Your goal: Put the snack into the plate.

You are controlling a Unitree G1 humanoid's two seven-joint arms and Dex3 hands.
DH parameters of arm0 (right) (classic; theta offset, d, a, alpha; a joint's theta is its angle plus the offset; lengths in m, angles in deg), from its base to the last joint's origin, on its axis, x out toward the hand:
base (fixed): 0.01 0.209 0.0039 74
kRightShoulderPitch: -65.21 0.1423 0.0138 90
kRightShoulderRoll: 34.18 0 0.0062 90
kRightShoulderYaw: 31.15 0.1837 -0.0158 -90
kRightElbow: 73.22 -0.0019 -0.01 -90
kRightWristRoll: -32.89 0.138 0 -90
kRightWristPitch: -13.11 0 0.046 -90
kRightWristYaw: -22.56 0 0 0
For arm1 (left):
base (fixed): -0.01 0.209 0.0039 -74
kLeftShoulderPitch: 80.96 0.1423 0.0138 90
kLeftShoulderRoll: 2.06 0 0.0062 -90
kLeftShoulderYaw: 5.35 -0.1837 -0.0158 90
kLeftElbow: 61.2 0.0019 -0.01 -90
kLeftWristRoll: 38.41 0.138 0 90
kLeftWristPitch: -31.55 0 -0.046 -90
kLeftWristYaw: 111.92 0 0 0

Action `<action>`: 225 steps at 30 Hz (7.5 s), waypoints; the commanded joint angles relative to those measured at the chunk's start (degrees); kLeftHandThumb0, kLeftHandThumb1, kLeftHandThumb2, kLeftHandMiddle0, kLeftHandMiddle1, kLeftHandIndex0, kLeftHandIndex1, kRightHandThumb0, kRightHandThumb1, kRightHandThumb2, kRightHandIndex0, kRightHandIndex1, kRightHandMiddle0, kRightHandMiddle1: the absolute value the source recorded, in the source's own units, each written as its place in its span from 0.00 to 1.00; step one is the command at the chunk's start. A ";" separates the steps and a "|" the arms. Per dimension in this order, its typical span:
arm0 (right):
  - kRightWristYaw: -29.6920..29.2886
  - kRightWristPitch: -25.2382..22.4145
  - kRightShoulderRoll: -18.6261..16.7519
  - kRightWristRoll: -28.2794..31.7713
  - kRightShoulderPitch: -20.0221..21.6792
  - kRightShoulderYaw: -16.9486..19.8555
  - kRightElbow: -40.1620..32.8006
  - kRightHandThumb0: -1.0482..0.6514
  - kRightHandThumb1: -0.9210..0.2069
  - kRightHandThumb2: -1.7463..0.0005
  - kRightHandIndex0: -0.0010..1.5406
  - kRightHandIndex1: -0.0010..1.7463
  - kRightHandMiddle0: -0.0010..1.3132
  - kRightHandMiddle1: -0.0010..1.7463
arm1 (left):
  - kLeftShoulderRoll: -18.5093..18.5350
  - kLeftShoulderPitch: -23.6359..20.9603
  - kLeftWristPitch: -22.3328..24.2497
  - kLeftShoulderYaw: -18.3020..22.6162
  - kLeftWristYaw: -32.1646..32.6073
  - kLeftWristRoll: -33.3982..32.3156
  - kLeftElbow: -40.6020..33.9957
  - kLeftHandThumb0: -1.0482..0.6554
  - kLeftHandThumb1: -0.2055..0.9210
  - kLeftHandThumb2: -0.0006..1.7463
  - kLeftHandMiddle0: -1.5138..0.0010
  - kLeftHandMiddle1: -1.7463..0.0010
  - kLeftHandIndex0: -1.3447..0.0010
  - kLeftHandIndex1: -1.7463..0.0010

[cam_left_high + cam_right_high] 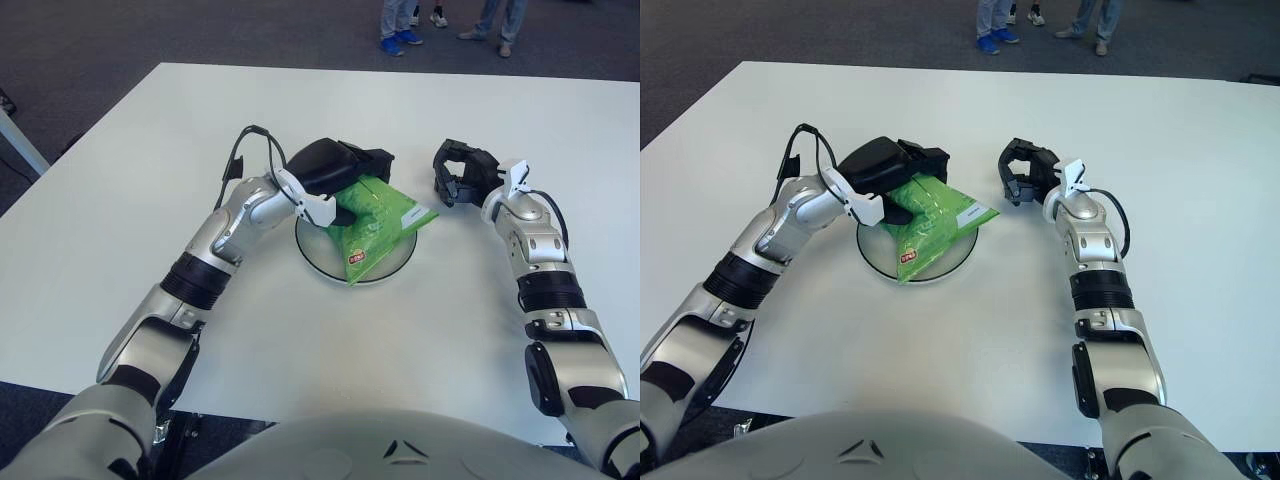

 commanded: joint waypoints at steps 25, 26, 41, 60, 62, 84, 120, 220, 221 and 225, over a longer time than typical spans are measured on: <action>1.33 -3.36 -0.19 -3.01 -3.11 -2.90 4.28 0.36 0.42 0.34 0.81 1.00 0.39 1.00 | 2.51 -2.47 -3.60 -2.80 -10.73 -7.15 7.68 0.34 0.91 0.36 0.63 0.06 0.87 0.10; 1.14 -3.57 -0.25 -2.98 -3.15 -2.84 4.09 0.36 0.42 0.34 0.81 1.00 0.39 1.00 | 2.68 -2.59 -3.81 -2.85 -12.02 -8.40 7.69 0.30 0.91 0.35 0.68 0.10 0.92 0.16; 1.87 -3.62 0.03 -2.78 -3.81 -3.39 2.17 0.35 0.44 0.32 0.81 1.00 0.40 1.00 | 1.75 -3.10 -7.94 -1.89 -24.72 -25.39 10.67 0.12 1.00 0.39 0.92 0.57 1.00 0.63; 1.11 -10.00 -0.88 -1.25 -5.42 -2.08 -4.17 0.35 0.45 0.32 0.78 1.00 0.41 1.00 | 2.69 -8.01 -11.60 -0.98 -47.70 -40.93 15.13 0.04 0.97 0.13 1.00 1.00 1.00 1.00; 1.34 -10.17 -0.87 -1.17 -5.35 -2.01 -4.24 0.35 0.45 0.32 0.77 1.00 0.41 1.00 | 2.59 -8.74 -11.37 -0.16 -49.90 -43.42 15.62 0.04 0.95 0.12 1.00 1.00 1.00 1.00; 3.18 -0.01 0.66 -4.84 -2.89 -4.60 5.86 0.35 0.45 0.31 0.82 1.00 0.41 1.00 | 3.41 -12.05 -8.54 9.03 -50.57 -46.13 13.72 0.15 0.87 0.07 1.00 1.00 1.00 1.00; 3.02 2.11 1.02 -4.89 -2.17 -5.38 8.04 0.36 0.43 0.33 0.82 1.00 0.40 1.00 | 7.47 -9.02 -14.01 22.45 -31.29 -36.25 22.79 0.09 0.78 0.27 1.00 1.00 1.00 1.00; -8.14 37.20 -9.35 4.04 -4.04 12.73 19.30 0.32 0.59 0.21 0.84 1.00 0.50 1.00 | -15.11 13.62 9.45 32.32 -0.85 -45.42 28.65 0.39 0.74 0.57 0.13 0.00 0.33 0.00; -8.28 36.73 -9.57 4.40 -4.56 12.93 18.35 0.32 0.59 0.20 0.84 1.00 0.51 1.00 | -15.16 13.64 9.47 32.33 -0.86 -45.44 28.60 0.39 0.74 0.57 0.13 0.00 0.33 0.00; -9.11 34.26 -10.28 5.58 -6.59 13.69 14.44 0.32 0.60 0.19 0.84 1.00 0.52 1.00 | -15.33 13.65 9.83 32.40 -0.86 -45.63 28.43 0.40 0.74 0.58 0.13 0.00 0.33 0.00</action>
